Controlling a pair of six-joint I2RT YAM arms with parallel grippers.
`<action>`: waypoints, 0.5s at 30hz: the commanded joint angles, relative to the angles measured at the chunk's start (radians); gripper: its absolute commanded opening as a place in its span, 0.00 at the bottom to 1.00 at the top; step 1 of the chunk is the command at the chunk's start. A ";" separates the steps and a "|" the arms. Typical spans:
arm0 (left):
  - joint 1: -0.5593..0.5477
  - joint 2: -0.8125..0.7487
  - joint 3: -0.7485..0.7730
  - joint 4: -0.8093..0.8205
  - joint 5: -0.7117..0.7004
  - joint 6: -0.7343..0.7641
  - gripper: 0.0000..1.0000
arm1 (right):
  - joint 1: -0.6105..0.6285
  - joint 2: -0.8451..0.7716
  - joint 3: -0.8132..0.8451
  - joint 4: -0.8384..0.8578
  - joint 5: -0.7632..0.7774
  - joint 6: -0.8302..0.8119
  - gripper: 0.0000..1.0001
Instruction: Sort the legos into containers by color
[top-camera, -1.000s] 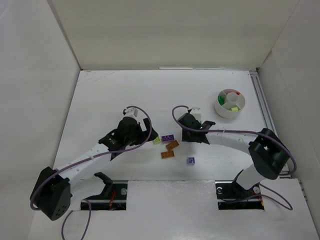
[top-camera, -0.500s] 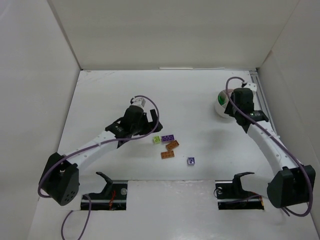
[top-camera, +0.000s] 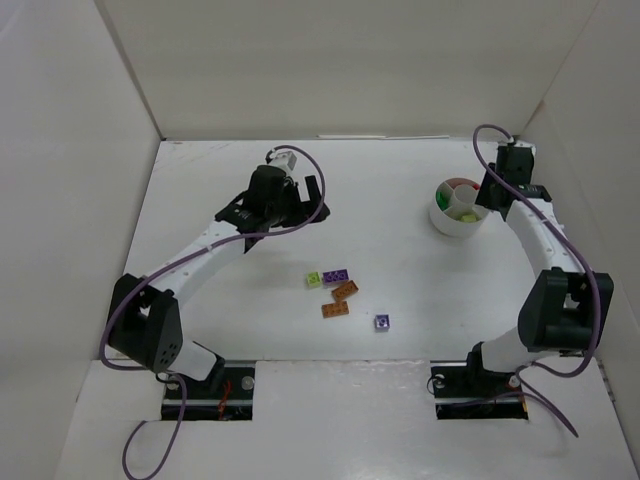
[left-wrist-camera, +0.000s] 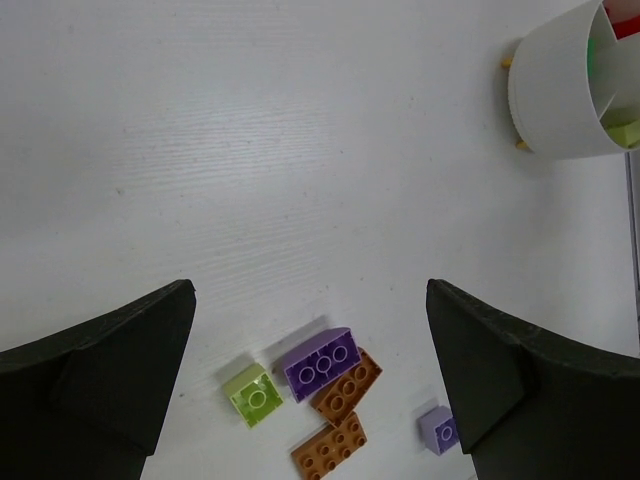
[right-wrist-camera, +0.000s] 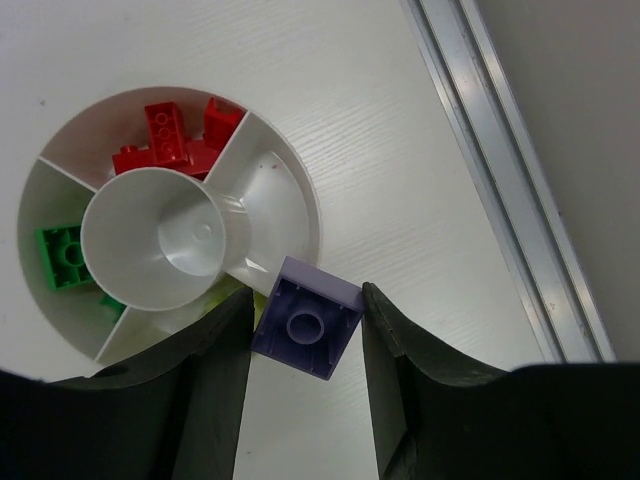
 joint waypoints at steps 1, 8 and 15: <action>0.014 -0.006 0.044 -0.030 0.029 0.034 0.99 | -0.008 0.018 0.059 0.023 -0.026 -0.037 0.32; 0.034 -0.006 0.044 -0.030 0.039 0.043 0.99 | -0.017 0.049 0.059 0.046 -0.026 -0.046 0.37; 0.034 -0.006 0.035 -0.048 0.039 0.063 0.99 | -0.017 0.089 0.059 0.055 -0.026 -0.046 0.46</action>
